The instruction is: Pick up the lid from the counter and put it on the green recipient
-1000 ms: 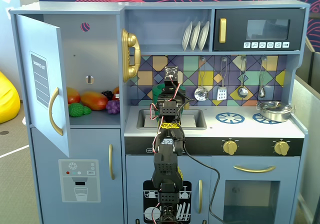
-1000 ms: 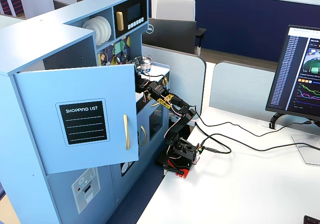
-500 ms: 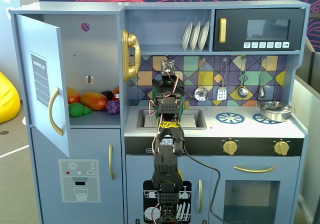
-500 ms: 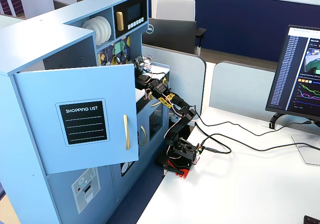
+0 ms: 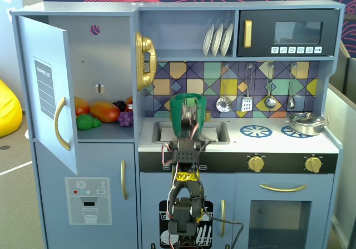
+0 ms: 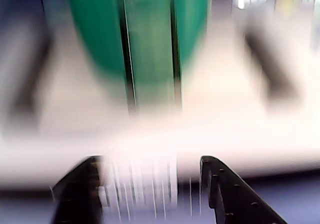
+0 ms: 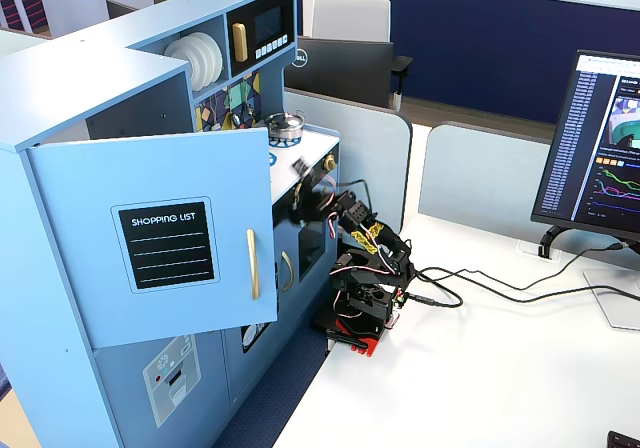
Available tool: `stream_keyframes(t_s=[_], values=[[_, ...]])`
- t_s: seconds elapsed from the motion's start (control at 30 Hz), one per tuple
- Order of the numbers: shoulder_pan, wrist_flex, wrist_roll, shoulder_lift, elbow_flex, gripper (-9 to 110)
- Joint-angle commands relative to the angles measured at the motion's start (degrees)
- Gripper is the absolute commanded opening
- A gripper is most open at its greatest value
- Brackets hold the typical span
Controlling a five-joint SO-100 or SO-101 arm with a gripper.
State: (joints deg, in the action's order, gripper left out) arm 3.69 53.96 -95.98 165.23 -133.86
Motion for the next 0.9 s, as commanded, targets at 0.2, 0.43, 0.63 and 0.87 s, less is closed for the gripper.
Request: stream_keyframes(t_s=[0.2,0.43,0.63,0.87], values=[[-2.99,8.88,9.58,11.43,-34.37,0],[-5.01,23.99,14.50,16.79,-37.79,1],[-5.80,33.05,12.13,16.79,-37.88,1],[-5.54,33.84,8.17,16.88,-37.88,2]])
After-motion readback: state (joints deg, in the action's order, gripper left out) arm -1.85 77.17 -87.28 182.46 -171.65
